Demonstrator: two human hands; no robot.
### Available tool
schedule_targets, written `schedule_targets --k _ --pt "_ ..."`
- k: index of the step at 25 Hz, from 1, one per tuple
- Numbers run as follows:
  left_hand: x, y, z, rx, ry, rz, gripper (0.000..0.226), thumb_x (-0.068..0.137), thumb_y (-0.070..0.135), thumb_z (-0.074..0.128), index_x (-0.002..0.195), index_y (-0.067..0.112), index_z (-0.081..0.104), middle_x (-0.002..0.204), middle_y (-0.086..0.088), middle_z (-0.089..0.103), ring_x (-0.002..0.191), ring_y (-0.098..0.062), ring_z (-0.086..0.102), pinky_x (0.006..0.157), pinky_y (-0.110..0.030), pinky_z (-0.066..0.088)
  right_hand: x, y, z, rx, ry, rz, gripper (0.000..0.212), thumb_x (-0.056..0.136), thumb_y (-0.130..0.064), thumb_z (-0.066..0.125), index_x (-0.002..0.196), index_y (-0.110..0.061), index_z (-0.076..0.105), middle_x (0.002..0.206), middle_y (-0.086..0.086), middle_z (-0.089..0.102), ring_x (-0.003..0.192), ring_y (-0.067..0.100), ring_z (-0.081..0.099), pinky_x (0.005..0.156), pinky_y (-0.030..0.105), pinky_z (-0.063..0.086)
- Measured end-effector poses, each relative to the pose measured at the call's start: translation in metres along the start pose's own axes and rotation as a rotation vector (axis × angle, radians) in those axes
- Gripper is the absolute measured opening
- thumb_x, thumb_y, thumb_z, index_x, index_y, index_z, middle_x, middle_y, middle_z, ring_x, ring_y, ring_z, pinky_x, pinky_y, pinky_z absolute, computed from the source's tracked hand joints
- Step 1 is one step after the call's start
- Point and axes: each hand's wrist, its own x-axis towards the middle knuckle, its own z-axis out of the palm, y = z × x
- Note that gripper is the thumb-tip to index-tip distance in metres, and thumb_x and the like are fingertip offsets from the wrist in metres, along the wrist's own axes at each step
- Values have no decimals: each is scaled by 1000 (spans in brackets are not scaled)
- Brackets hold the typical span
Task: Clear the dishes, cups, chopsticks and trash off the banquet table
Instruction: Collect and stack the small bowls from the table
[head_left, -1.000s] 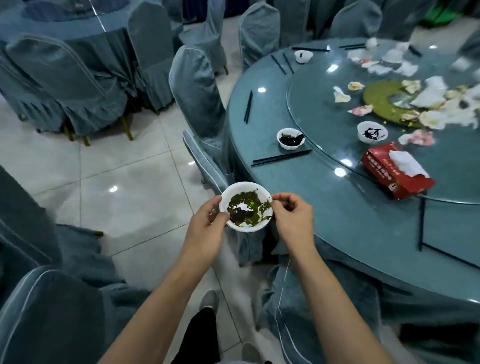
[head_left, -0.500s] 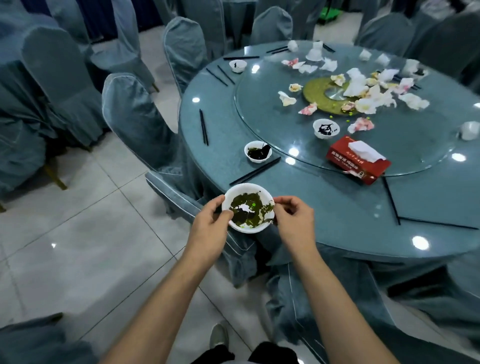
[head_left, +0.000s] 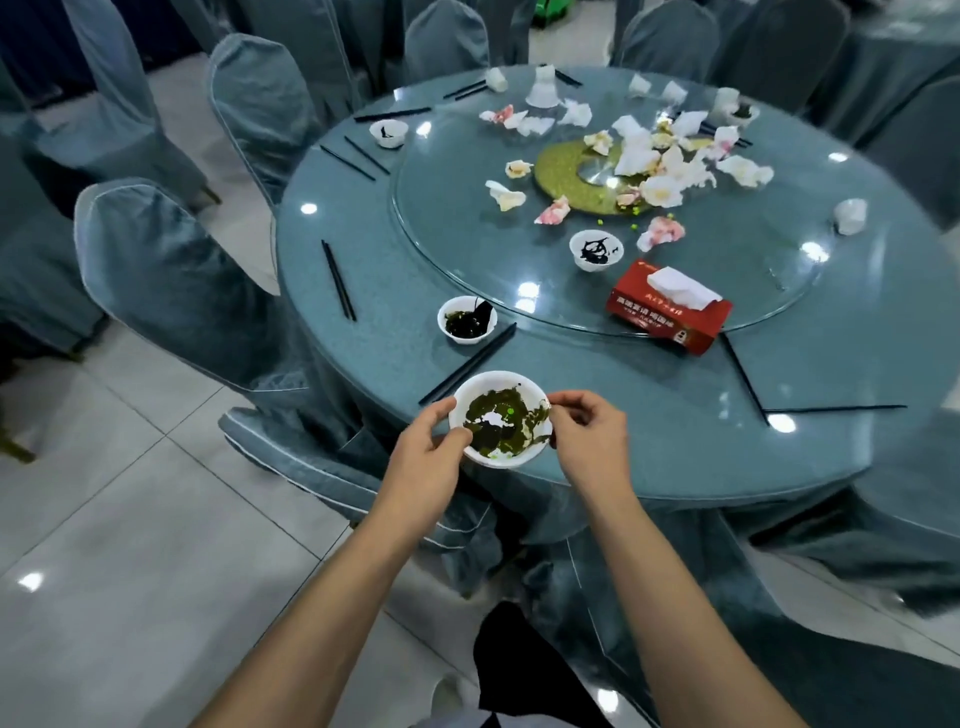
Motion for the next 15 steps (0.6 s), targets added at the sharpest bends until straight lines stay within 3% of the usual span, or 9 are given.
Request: schedule_targets --k 3,6,8,15 --pt "31 9 4 22 -17 -2 36 76 41 59 109 52 64 86 20 72 95 -19 72 95 -50 57 34 -3 11 -14 -3 22 17 87 -12 66 83 -26 74 81 -3 75 82 19 73 81 48 62" --pt "71 24 17 14 -42 -5 42 76 40 57 118 45 62 107 16 70 94 -1 69 97 -48 55 82 -8 21 -21 -13 42 18 85 -11 65 81 -26 74 79 -3 75 80 21 72 80 49 62" --pt "88 31 26 8 -57 -14 43 77 39 56 120 43 61 119 18 66 95 3 68 100 -45 54 102 -9 23 -25 -21 54 19 85 -11 64 81 -26 74 78 -3 75 80 21 72 80 50 61" --pt "172 36 74 -1 -43 -89 31 80 31 58 108 45 61 120 11 66 100 -9 66 99 -50 53 192 1 23 -56 -29 112 23 87 -10 59 84 -26 76 78 -8 76 79 15 73 83 47 61"
